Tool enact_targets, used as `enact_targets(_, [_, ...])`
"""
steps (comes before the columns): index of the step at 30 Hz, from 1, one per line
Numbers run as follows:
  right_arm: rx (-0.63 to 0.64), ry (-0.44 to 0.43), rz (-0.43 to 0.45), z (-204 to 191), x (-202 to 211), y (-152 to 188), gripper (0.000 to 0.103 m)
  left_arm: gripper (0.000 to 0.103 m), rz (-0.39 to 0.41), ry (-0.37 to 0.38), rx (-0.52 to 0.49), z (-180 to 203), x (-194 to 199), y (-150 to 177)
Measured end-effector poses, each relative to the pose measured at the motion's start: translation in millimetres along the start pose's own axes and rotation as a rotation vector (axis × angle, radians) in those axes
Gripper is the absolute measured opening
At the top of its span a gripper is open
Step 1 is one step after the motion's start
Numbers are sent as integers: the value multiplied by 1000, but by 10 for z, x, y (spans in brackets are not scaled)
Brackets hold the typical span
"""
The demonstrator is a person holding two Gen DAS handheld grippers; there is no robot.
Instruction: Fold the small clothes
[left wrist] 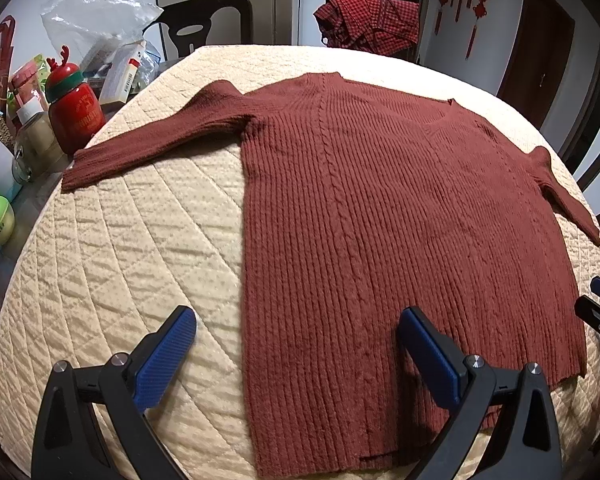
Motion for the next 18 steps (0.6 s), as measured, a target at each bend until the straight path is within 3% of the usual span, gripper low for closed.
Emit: enact_targets(18, [28, -42, 34, -153, -120, -300, 78, 103, 90, -39, 14, -232, 39, -347])
Point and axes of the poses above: each gripper's, at about its wrist camera, not at the fingertips, and x roughly against the way its jaws point, z to its right, y to its underside, the point moved 6 cm from there along -x, roughly the way its jaws point, and after that the axes turned 4 degrees about z, right-handed, at the moved point
